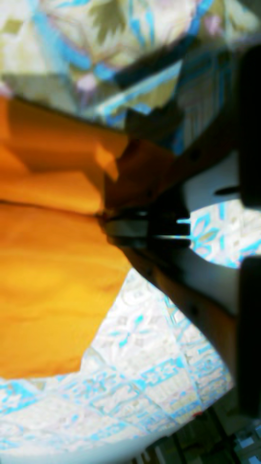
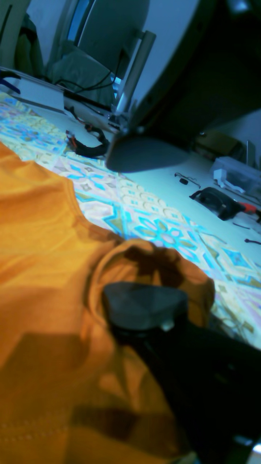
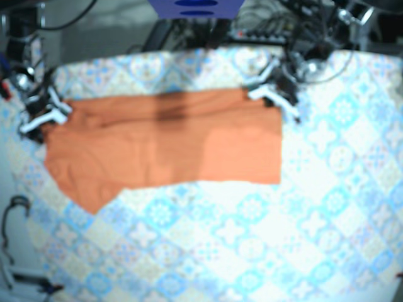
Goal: Fold the T-shirt properly
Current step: 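Move both grippers back to the shirt's folded edge and regrasp it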
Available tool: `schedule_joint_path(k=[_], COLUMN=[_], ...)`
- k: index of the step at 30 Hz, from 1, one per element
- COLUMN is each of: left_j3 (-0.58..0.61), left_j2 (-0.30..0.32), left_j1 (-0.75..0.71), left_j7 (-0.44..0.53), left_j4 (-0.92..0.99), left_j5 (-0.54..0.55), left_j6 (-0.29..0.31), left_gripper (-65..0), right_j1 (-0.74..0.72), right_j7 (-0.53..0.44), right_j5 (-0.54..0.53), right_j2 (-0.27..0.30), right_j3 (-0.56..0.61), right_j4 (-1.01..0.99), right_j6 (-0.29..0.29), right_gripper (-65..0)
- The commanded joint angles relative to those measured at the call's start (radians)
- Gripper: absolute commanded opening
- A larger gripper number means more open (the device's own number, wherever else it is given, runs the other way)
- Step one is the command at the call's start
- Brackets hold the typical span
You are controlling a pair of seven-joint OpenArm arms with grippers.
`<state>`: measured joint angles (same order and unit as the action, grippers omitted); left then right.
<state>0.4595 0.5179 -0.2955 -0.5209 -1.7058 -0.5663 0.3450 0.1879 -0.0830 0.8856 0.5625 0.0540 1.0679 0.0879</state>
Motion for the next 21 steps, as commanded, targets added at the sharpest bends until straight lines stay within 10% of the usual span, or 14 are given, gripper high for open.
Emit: schedule_joint_path(k=[1,21], left_j3=[0.002,0.075], left_j2=[0.005,0.003], left_j1=[0.014,0.009], left_j7=[-0.002,0.046], left_j4=[0.002,0.189], left_j5=[-0.001,0.005], left_j6=[-0.011,-0.005], left_gripper=[-65.0,-65.0], right_j1=[0.002,0.054], right_j7=[0.004,0.001], right_j5=[0.005,0.005], right_j2=[0.014,0.001], right_j3=[-0.001,0.0], right_j4=[0.01,0.018], right_j6=[0.023,0.023], right_gripper=[-18.2,-18.2])
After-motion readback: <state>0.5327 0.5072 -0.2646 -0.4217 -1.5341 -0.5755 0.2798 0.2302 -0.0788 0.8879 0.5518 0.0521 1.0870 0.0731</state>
